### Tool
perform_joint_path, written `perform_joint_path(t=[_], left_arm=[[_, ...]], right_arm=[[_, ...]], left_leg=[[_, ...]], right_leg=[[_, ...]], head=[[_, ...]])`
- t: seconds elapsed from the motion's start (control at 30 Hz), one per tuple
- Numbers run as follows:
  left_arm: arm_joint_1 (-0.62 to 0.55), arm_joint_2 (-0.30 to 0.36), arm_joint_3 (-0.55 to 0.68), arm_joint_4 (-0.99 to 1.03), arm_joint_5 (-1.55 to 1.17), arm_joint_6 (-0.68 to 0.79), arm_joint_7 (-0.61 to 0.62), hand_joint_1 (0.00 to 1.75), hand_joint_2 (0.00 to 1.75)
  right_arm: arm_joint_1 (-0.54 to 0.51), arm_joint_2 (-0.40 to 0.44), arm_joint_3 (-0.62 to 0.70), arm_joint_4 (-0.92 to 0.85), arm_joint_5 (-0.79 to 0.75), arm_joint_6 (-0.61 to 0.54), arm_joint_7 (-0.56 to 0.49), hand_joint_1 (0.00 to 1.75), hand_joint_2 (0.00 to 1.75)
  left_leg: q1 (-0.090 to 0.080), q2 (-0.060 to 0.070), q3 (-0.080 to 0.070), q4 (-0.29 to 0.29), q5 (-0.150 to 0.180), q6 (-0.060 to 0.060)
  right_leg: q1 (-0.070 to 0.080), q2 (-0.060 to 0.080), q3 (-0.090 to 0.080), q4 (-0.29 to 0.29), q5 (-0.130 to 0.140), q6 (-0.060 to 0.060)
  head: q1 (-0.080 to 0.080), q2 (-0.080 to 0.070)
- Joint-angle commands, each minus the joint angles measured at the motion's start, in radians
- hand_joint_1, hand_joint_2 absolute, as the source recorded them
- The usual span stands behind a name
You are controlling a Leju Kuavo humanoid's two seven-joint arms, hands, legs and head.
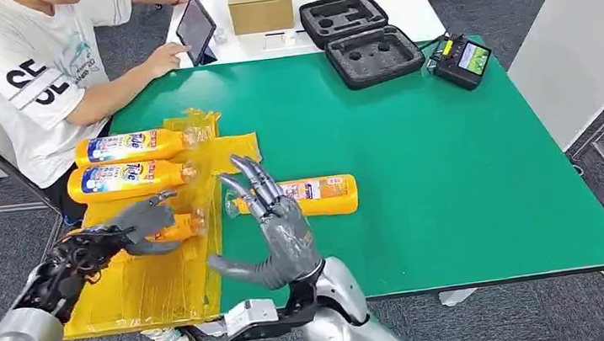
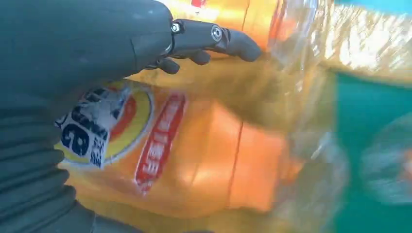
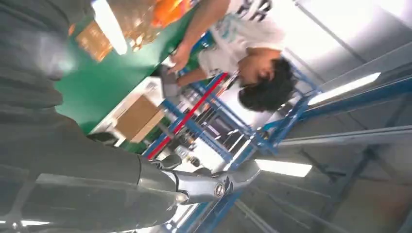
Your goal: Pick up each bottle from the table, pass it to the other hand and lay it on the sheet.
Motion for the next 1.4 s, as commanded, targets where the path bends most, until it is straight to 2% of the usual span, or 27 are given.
perform_joint_path(t=[0.03,0.2,0.33,0.37,0.43,0.47,0.5,0.57,0.63,0.67,0.73,0.83,0.87,1.23,1.4], left_arm=[[0.076,-0.048,0.167,0.091,0.152,-0.096,0.035,0.0,0.0],[0.076,-0.048,0.167,0.091,0.152,-0.096,0.035,0.0,0.0],[0.09,-0.073,0.262,0.071,0.293,-0.08,0.005,0.0,0.0],[0.109,-0.088,0.276,0.01,0.285,0.114,-0.052,0.0,0.0],[0.117,-0.141,0.346,-0.072,0.366,0.408,-0.107,0.0,0.0],[0.123,-0.153,0.374,-0.106,0.441,0.417,-0.107,0.0,0.0],[0.136,-0.146,0.363,-0.139,0.474,0.435,-0.107,0.0,0.0],[0.16,-0.143,0.36,-0.195,0.54,0.515,-0.171,0.0,0.0],[0.174,-0.146,0.357,-0.226,0.568,0.578,-0.22,0.0,0.0],[0.208,-0.155,0.349,-0.34,0.578,0.673,-0.22,0.0,0.0],[0.224,-0.163,0.337,-0.395,0.603,0.723,-0.22,0.0,0.0],[0.257,-0.165,0.287,-0.552,0.593,0.859,-0.22,0.0,0.0],[0.262,-0.165,0.271,-0.584,0.605,0.88,-0.22,0.0,0.0],[0.272,-0.184,0.206,-0.647,0.607,0.917,-0.22,0.0,0.0],[0.268,-0.188,0.195,-0.645,0.611,0.918,-0.22,0.0,0.0]], right_arm=[[-0.002,-0.022,-0.079,0.065,0.027,-0.002,0.01,0.0,1.75],[-0.002,-0.022,-0.079,0.065,0.027,-0.002,0.01,0.0,1.75],[-0.005,-0.023,-0.068,0.092,0.059,-0.002,0.046,0.0,1.75],[-0.003,-0.03,-0.069,0.1,0.107,-0.002,0.092,0.0,1.75],[-0.022,-0.059,-0.062,0.139,0.257,0.041,0.255,0.0,1.75],[-0.052,-0.073,-0.068,0.181,0.333,0.066,0.334,0.0,1.75],[-0.076,-0.079,-0.077,0.214,0.362,0.078,0.365,0.0,1.75],[-0.145,-0.098,-0.107,0.326,0.473,0.122,0.49,0.0,1.75],[-0.189,-0.107,-0.135,0.399,0.501,0.141,0.518,0.0,1.75],[-0.224,-0.115,-0.149,0.466,0.546,0.188,0.574,0.0,1.75],[-0.264,-0.121,-0.171,0.547,0.564,0.238,0.614,0.0,1.75],[-0.33,-0.125,-0.19,0.683,0.597,0.283,0.654,0.0,1.75],[-0.346,-0.123,-0.21,0.719,0.58,0.264,0.637,0.0,1.75],[-0.4,-0.119,-0.239,0.784,0.588,0.267,0.643,0.0,1.75],[-0.445,-0.098,-0.262,0.832,0.553,0.33,0.586,0.0,1.75]], left_leg=[[-0.001,0.0,0.006,-0.004,0.0,0.0],[-0.001,0.001,0.005,-0.002,-0.001,0.0],[-0.001,0.001,0.006,-0.003,0.0,0.0],[-0.001,0.002,0.006,-0.004,-0.001,-0.001],[-0.001,-0.001,0.005,-0.003,0.0,0.0],[0.0,-0.002,0.005,-0.004,0.0,0.0],[0.0,-0.003,0.003,-0.001,0.0,0.0],[0.0,-0.001,0.002,0.0,0.0,0.0],[0.001,0.003,0.0,0.0,0.0,0.0],[0.001,0.004,0.0,-0.001,0.0,0.0],[0.0,0.001,-0.002,0.0,0.001,0.001],[0.0,0.003,-0.005,0.001,0.002,0.002],[0.001,0.002,-0.005,0.001,0.001,0.002],[0.001,0.0,-0.008,0.002,0.001,0.001],[0.0,0.001,-0.01,0.001,0.002,0.002]], right_leg=[[-0.001,0.002,0.005,-0.004,0.0,0.0],[-0.001,0.002,0.005,-0.002,0.0,0.0],[-0.001,0.002,0.005,-0.003,0.0,0.0],[-0.001,0.003,0.006,-0.004,0.0,0.0],[-0.001,0.0,0.006,-0.003,0.0,0.0],[0.0,-0.001,0.006,-0.004,0.0,0.0],[0.0,-0.002,0.004,-0.003,0.0,0.0],[0.0,0.0,0.002,-0.002,0.001,0.0],[0.001,0.003,0.0,-0.002,0.002,0.0],[0.0,0.004,-0.001,-0.002,0.002,0.0],[0.0,0.001,-0.002,-0.002,0.002,-0.001],[0.0,0.002,-0.006,0.0,0.003,-0.001],[0.0,0.001,-0.004,0.0,0.002,-0.001],[0.0,0.001,-0.007,0.0,0.002,-0.001],[0.0,0.001,-0.01,0.0,0.003,-0.001]], head=[[0.0,0.0],[0.0,0.0],[0.0,0.0],[0.0,0.0],[0.0,0.0],[0.0,0.0],[0.0,0.0],[0.001,0.0],[0.0,0.0],[0.0,0.0],[0.0,0.0],[0.0,0.0],[0.0,0.0],[0.0,0.0],[0.0,0.0]])
